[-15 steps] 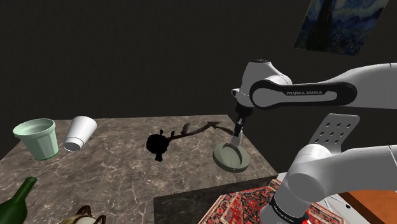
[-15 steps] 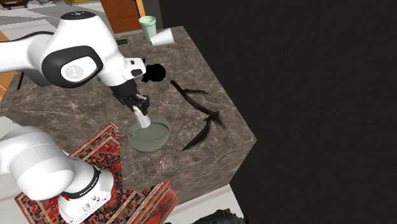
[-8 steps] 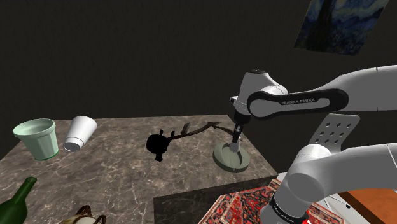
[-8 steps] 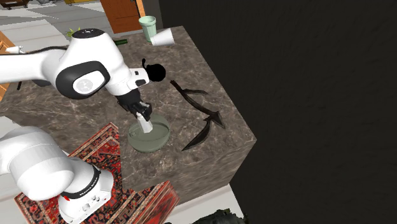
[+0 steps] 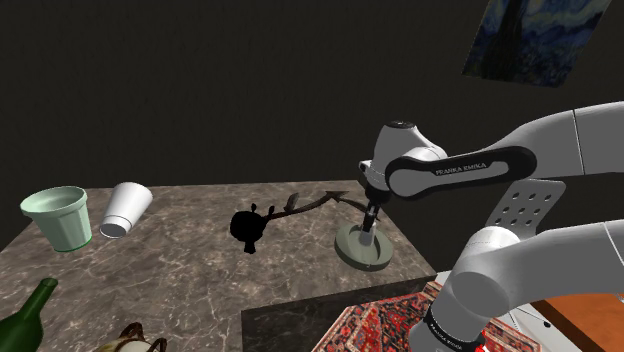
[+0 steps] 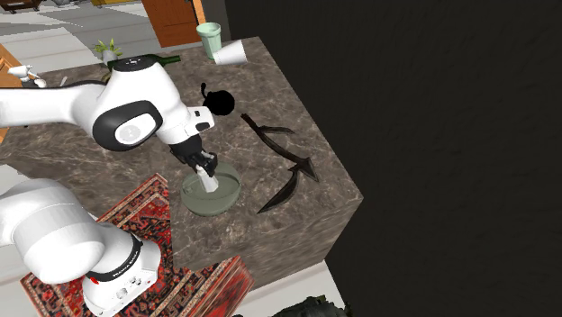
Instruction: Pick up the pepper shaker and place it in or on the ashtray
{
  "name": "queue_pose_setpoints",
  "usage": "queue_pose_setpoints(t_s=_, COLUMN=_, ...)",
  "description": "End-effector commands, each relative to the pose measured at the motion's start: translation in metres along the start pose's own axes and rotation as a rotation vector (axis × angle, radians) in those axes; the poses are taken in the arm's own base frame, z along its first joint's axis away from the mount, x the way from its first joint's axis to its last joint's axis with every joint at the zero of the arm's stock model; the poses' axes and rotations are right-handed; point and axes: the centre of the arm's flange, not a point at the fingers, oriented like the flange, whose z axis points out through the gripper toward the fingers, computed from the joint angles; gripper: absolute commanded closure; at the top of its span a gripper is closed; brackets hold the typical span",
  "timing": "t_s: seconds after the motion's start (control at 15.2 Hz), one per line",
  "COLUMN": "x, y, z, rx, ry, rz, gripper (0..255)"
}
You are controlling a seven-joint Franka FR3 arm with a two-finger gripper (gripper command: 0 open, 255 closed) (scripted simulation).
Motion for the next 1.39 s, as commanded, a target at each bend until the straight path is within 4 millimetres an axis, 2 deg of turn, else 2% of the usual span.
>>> queue_pose_setpoints(t_s=0.0, x=0.000, y=0.000, z=0.000, rx=0.000, ry=0.000, rz=0.000, gripper=255)
queue_pose_setpoints(t_s=0.2, x=0.000, y=0.000, z=0.000, rx=0.000, ry=0.000, rz=0.000, gripper=255)
queue_pose_setpoints(t_s=0.26, x=0.000, y=0.000, z=0.000, rx=0.000, ry=0.000, rz=0.000, gripper=0)
queue_pose_setpoints(t_s=0.59, x=0.000, y=0.000, z=0.000, rx=0.000, ry=0.000, rz=0.000, gripper=0)
queue_pose_setpoints(t_s=0.86, x=0.000, y=0.000, z=-0.050, rx=0.000, ry=0.000, rz=0.000, gripper=0)
queue_pose_setpoints(t_s=1.32, x=0.000, y=0.000, z=-0.050, rx=0.000, ry=0.000, rz=0.000, gripper=0)
